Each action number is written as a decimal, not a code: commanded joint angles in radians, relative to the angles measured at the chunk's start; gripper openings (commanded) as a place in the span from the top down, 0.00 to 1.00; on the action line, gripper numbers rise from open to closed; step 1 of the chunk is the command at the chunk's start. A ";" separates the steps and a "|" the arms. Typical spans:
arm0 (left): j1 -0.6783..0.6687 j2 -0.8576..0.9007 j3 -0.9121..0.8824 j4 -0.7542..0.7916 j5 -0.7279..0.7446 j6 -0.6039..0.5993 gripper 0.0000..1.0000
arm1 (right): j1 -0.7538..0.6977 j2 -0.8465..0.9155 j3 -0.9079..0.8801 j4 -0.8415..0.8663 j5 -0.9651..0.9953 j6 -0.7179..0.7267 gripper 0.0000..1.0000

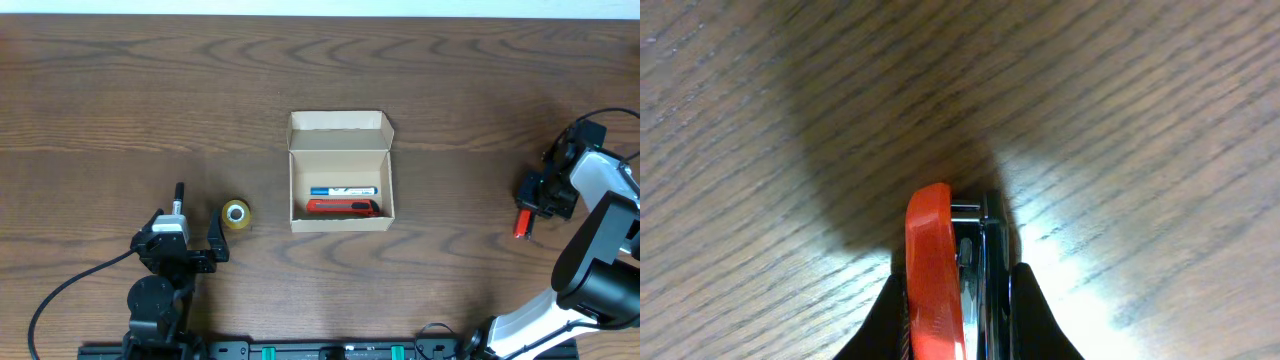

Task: Pack container
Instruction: 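Move right gripper to red stapler and grasp it, then lower stapler into box with right gripper and release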

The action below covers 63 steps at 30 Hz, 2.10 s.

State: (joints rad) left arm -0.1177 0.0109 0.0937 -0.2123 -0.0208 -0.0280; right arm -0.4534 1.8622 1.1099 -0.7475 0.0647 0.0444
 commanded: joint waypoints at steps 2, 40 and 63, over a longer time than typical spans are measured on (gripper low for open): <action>0.006 -0.007 -0.027 -0.012 0.014 0.006 0.05 | 0.039 -0.016 0.003 -0.009 -0.111 -0.002 0.99; 0.006 -0.007 -0.026 -0.012 0.014 0.006 0.05 | 1.003 -0.222 0.274 -0.120 -0.257 -1.038 0.99; 0.006 -0.007 -0.027 -0.012 0.014 0.006 0.05 | 1.005 0.109 0.274 -0.101 -0.320 -1.040 0.93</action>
State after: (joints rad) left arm -0.1177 0.0109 0.0937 -0.2123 -0.0204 -0.0280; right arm 0.5419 1.9495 1.3792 -0.8497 -0.2253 -0.9802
